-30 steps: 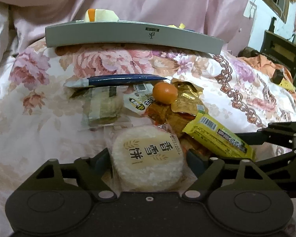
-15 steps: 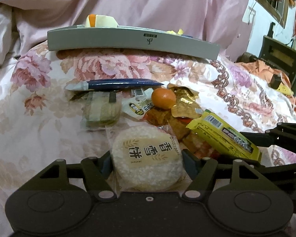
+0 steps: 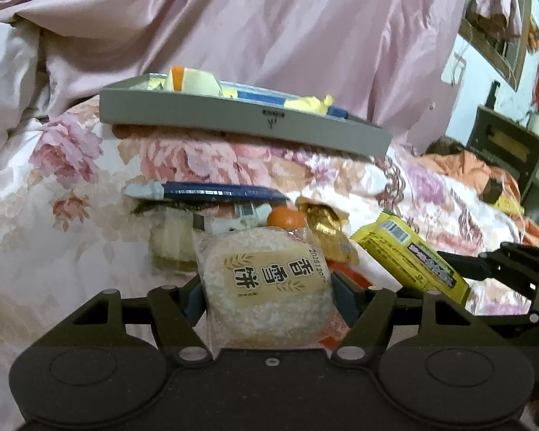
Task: Organize snacks
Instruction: 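Grasp the round rice cracker pack with the left tool while the right tool grasps the yellow bar, then carry both packs into the grey tray and open both tools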
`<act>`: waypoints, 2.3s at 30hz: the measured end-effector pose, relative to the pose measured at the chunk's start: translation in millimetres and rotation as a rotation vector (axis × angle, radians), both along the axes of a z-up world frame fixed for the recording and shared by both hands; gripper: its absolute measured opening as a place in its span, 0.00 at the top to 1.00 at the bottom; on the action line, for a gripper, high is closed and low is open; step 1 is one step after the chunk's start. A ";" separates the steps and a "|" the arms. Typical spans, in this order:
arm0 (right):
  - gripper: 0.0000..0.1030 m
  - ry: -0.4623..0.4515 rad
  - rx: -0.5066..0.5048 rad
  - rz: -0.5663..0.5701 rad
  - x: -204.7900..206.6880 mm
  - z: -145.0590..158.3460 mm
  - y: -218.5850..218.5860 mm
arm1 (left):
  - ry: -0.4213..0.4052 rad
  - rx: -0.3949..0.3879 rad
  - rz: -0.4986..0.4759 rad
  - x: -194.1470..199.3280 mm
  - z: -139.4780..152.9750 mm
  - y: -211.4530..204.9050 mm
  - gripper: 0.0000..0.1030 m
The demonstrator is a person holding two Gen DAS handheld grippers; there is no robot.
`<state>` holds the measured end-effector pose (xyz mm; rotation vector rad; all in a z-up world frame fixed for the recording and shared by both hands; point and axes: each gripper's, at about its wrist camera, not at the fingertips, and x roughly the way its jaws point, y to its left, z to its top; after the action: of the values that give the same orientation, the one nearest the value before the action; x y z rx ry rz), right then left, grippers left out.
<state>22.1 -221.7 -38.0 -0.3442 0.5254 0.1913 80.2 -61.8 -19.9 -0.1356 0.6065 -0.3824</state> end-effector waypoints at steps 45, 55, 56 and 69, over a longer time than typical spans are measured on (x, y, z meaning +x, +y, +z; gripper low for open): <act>0.49 -0.174 0.073 0.034 191.2 86.8 -59.4 | -0.175 0.056 0.103 203.1 92.6 -62.5 0.30; 0.49 -0.129 0.100 0.010 204.2 70.1 -66.4 | -0.137 0.074 0.091 212.4 74.9 -71.4 0.30; 0.49 -0.129 0.100 0.009 203.3 68.8 -65.3 | -0.134 0.075 0.092 213.0 74.3 -71.4 0.30; 0.55 -0.127 0.093 0.016 201.8 69.0 -59.4 | -0.111 0.065 0.097 211.3 72.9 -68.3 0.18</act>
<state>223.9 -281.1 31.0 -0.2686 0.3872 0.2076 291.5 -130.1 53.0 -0.0807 0.4999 -0.2737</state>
